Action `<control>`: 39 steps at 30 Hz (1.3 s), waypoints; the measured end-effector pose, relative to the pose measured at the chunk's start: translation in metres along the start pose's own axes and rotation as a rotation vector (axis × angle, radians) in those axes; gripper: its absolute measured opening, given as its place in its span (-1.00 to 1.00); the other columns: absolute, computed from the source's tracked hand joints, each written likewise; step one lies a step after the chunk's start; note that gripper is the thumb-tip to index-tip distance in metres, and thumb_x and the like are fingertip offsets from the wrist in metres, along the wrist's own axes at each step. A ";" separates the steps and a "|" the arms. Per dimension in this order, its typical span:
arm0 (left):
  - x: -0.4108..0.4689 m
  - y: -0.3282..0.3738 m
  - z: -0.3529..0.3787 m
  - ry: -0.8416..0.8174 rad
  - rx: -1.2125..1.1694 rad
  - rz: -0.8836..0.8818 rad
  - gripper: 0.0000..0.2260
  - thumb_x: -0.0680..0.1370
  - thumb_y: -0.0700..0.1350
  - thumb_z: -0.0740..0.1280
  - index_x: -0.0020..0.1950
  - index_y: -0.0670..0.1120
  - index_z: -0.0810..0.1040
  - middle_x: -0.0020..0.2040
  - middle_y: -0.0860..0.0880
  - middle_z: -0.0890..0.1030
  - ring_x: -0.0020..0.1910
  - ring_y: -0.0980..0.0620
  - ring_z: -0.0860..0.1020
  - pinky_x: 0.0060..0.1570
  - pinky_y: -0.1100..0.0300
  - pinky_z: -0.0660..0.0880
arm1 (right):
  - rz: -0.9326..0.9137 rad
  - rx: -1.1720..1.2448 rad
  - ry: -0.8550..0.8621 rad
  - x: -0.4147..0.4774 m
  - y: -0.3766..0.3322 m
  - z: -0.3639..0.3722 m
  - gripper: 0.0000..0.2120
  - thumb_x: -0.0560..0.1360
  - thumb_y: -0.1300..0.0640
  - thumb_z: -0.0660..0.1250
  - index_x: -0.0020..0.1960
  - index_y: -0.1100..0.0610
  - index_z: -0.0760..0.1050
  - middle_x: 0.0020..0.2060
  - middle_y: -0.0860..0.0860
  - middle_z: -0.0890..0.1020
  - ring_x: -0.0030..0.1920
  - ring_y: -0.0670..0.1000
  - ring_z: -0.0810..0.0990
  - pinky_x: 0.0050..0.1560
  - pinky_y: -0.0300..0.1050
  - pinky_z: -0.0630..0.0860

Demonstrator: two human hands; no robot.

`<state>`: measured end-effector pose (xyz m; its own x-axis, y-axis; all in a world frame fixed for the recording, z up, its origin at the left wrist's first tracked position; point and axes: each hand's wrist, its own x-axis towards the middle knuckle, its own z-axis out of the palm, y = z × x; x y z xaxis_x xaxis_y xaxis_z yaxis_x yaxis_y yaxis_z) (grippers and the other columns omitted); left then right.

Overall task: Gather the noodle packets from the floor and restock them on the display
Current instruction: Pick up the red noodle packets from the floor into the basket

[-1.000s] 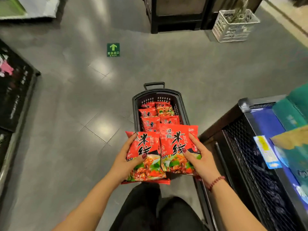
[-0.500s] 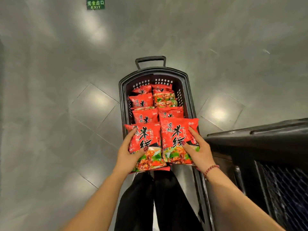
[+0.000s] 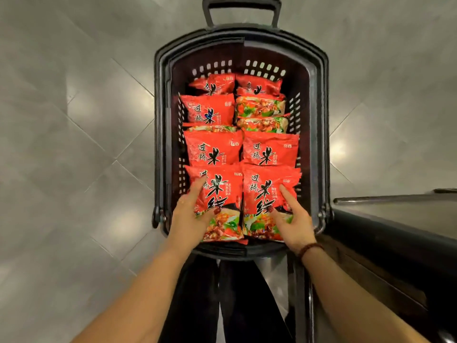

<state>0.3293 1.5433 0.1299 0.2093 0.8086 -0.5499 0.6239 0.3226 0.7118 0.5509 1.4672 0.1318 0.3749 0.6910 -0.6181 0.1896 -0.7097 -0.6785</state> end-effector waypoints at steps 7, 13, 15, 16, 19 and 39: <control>-0.011 -0.011 0.010 0.175 0.700 0.200 -0.40 0.60 0.16 0.22 0.57 0.13 0.04 0.56 -0.13 0.06 0.57 -0.12 -0.04 0.51 -0.12 0.06 | -0.277 -0.856 0.302 -0.008 0.009 0.015 -0.35 0.48 -0.02 0.38 0.50 0.08 0.26 0.44 0.27 0.25 0.43 0.30 0.24 0.37 0.24 0.27; 0.009 -0.022 0.010 0.026 1.039 0.690 -0.34 0.56 0.33 0.03 0.59 0.10 -0.02 0.59 -0.03 -0.01 0.56 -0.12 0.01 0.51 -0.11 -0.14 | -0.520 -1.083 0.089 0.010 0.025 0.028 -0.35 0.53 -0.26 0.02 0.55 -0.05 0.05 0.52 0.10 0.06 0.52 0.18 -0.01 0.47 0.14 -0.08; 0.018 -0.028 0.011 0.004 1.070 0.672 -0.34 0.55 0.34 -0.01 0.58 0.10 -0.02 0.59 -0.04 0.00 0.56 -0.14 0.01 0.51 -0.10 -0.11 | -0.518 -1.094 0.107 0.017 0.033 0.032 -0.36 0.52 -0.26 0.02 0.55 -0.06 0.07 0.52 0.09 0.07 0.52 0.19 0.00 0.46 0.13 -0.09; 0.021 -0.033 0.012 -0.001 1.078 0.657 -0.33 0.55 0.35 -0.02 0.59 0.11 -0.06 0.59 -0.04 -0.02 0.57 -0.14 -0.03 0.52 -0.09 -0.12 | -0.522 -1.094 0.114 0.021 0.036 0.033 -0.36 0.52 -0.27 0.02 0.54 -0.07 0.07 0.52 0.07 0.06 0.51 0.19 0.01 0.46 0.13 -0.09; 0.023 -0.044 0.018 0.001 1.104 0.626 -0.29 0.53 0.38 -0.08 0.57 0.13 -0.26 0.59 -0.03 -0.12 0.57 -0.12 -0.19 0.51 -0.08 -0.18 | -0.522 -1.092 0.114 0.024 0.042 0.037 -0.37 0.55 -0.27 0.05 0.55 -0.09 0.03 0.53 0.04 0.02 0.52 0.20 -0.01 0.45 0.13 -0.10; -0.118 0.209 -0.084 -0.332 0.841 1.150 -0.51 0.42 0.02 0.37 0.30 -0.17 0.48 0.20 -0.18 0.55 0.18 -0.20 0.52 0.12 -0.05 0.55 | -0.183 -0.548 0.588 -0.227 -0.121 -0.062 -0.52 0.35 0.07 0.44 0.24 0.17 0.50 0.13 0.12 0.59 0.11 0.20 0.56 0.12 0.10 0.53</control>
<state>0.3716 1.5568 0.3797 0.9728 0.2303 -0.0230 0.2182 -0.8795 0.4230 0.4994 1.3881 0.3791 0.6800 0.7258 -0.1042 0.6529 -0.6640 -0.3644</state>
